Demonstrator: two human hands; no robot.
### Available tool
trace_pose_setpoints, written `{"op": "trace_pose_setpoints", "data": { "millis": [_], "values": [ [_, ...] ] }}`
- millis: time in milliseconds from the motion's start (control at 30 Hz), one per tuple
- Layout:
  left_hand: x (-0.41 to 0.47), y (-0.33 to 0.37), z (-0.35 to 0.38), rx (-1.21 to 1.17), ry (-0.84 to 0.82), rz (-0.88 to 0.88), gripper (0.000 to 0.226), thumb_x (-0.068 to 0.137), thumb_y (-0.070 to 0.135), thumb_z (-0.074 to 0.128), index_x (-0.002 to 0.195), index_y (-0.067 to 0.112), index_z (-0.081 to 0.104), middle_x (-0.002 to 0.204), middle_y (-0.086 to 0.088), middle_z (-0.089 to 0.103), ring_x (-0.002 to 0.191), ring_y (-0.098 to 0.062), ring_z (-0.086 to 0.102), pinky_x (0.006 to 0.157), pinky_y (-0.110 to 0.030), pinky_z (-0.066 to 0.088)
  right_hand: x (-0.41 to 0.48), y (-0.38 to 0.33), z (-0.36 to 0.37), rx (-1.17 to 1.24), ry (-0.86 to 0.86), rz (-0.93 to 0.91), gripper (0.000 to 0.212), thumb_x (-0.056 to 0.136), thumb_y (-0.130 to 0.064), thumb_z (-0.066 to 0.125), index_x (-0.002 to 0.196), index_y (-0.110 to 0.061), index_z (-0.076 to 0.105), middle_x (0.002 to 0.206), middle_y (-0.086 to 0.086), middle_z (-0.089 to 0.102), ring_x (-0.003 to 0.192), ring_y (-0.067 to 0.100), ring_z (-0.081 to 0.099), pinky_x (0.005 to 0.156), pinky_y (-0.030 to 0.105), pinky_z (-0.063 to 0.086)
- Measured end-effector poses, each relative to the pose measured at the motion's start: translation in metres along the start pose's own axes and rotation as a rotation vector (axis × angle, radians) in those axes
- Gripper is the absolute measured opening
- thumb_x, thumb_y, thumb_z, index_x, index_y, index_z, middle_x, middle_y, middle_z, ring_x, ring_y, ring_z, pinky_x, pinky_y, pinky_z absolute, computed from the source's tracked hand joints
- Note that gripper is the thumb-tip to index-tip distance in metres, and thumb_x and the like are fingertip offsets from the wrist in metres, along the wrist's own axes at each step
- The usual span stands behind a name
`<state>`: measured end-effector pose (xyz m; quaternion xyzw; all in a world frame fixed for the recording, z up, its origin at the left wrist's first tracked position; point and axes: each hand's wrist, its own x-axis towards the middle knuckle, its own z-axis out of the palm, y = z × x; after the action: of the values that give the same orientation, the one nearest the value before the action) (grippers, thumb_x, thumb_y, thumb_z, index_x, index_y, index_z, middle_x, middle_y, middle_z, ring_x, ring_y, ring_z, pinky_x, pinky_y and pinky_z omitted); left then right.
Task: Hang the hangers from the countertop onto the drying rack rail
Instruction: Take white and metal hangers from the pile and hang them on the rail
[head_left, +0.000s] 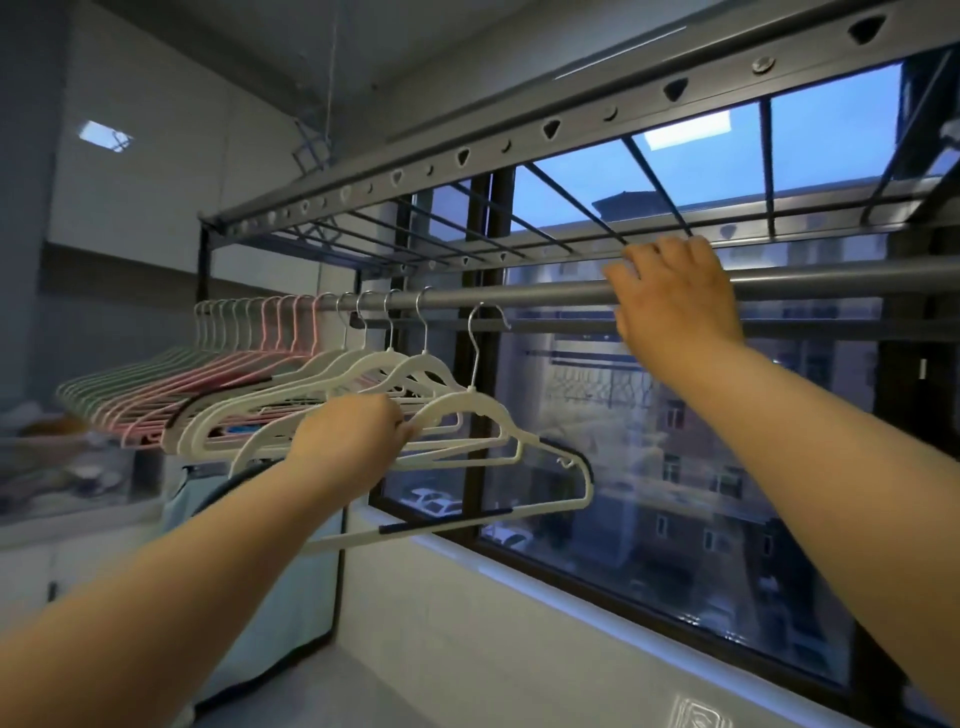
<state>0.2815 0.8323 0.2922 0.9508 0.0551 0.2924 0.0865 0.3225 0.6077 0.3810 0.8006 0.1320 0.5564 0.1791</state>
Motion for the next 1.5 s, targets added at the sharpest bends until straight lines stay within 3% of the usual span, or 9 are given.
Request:
{"op": "trace_pose_setpoints", "data": {
  "millis": [167,467,567,700,933,1133,1200,1333,1500],
  "values": [
    [0.023,-0.004,-0.006,-0.106,0.045,-0.046,0.034,0.096,0.033,0.039,0.084,0.008,0.058,0.067,-0.004,0.054,0.066,-0.021,0.054,0.069,-0.034,0.05,0.009,0.007,0.004,-0.036,-0.148,0.091,0.032,0.095,-0.013,0.046,0.127,-0.011,0.042,0.119,0.011,0.056,0.111,0.03,0.05,0.094,0.037,0.035],
    [0.054,0.01,-0.002,-0.19,0.06,-0.09,0.033,0.095,0.033,0.041,0.092,0.005,0.059,0.076,-0.01,0.062,0.077,-0.028,0.067,0.074,-0.037,0.054,0.001,0.016,0.007,-0.021,-0.124,0.077,0.035,0.096,-0.015,0.044,0.13,-0.012,0.041,0.122,0.01,0.055,0.111,0.028,0.05,0.093,0.037,0.035],
    [0.059,0.016,0.007,-0.205,0.038,-0.111,0.032,0.094,0.033,0.043,0.089,0.005,0.058,0.071,-0.008,0.061,0.067,-0.024,0.062,0.073,-0.036,0.054,-0.001,0.017,0.007,-0.01,-0.13,0.086,0.034,0.096,-0.015,0.044,0.13,-0.012,0.041,0.123,0.01,0.055,0.112,0.029,0.049,0.094,0.037,0.034],
    [0.062,0.017,0.021,-0.192,0.058,-0.139,0.03,0.094,0.028,0.046,0.097,0.003,0.06,0.085,-0.014,0.066,0.081,-0.028,0.067,0.077,-0.038,0.055,-0.002,0.018,0.004,-0.007,-0.15,0.093,0.036,0.095,-0.014,0.046,0.13,-0.013,0.041,0.123,0.01,0.055,0.112,0.029,0.05,0.094,0.037,0.034],
    [0.061,0.018,0.028,-0.145,0.082,-0.15,0.028,0.095,0.026,0.044,0.099,0.005,0.062,0.09,-0.013,0.068,0.083,-0.027,0.066,0.066,-0.031,0.048,-0.003,0.017,0.0,0.004,-0.15,0.088,0.036,0.095,-0.015,0.046,0.131,-0.013,0.041,0.126,0.01,0.053,0.115,0.029,0.048,0.096,0.037,0.033],
    [0.057,0.015,0.023,-0.137,0.114,-0.091,0.038,0.094,0.038,0.041,0.096,0.007,0.063,0.069,-0.004,0.057,0.058,-0.015,0.05,0.047,-0.023,0.034,-0.005,0.015,-0.002,0.027,-0.144,0.077,0.038,0.097,-0.016,0.042,0.134,-0.012,0.037,0.129,0.01,0.051,0.118,0.029,0.044,0.096,0.037,0.031],
    [0.053,0.017,0.019,-0.176,0.158,-0.054,0.036,0.094,0.036,0.042,0.103,0.008,0.062,0.085,-0.007,0.063,0.068,-0.017,0.055,0.052,-0.022,0.039,-0.009,0.015,-0.002,0.039,-0.13,0.072,0.042,0.097,-0.016,0.042,0.137,-0.012,0.034,0.133,0.011,0.047,0.122,0.03,0.041,0.1,0.038,0.029],
    [0.04,0.024,0.011,-0.212,0.315,0.098,0.035,0.093,0.031,0.046,0.121,0.013,0.053,0.129,-0.006,0.051,0.121,-0.021,0.045,0.096,-0.033,0.04,-0.022,0.016,0.001,0.139,-0.025,0.063,0.04,0.091,-0.007,0.048,0.13,-0.001,0.045,0.131,0.019,0.05,0.123,0.035,0.041,0.106,0.043,0.027],
    [0.014,0.053,0.02,-0.38,0.402,0.329,0.027,0.09,0.022,0.051,0.115,0.013,0.059,0.117,-0.004,0.058,0.113,-0.019,0.05,0.093,-0.027,0.037,-0.055,0.037,0.016,0.105,0.224,0.004,0.026,0.064,0.006,0.069,0.09,0.005,0.066,0.101,0.025,0.066,0.098,0.041,0.062,0.09,0.054,0.046]
  ]
}}
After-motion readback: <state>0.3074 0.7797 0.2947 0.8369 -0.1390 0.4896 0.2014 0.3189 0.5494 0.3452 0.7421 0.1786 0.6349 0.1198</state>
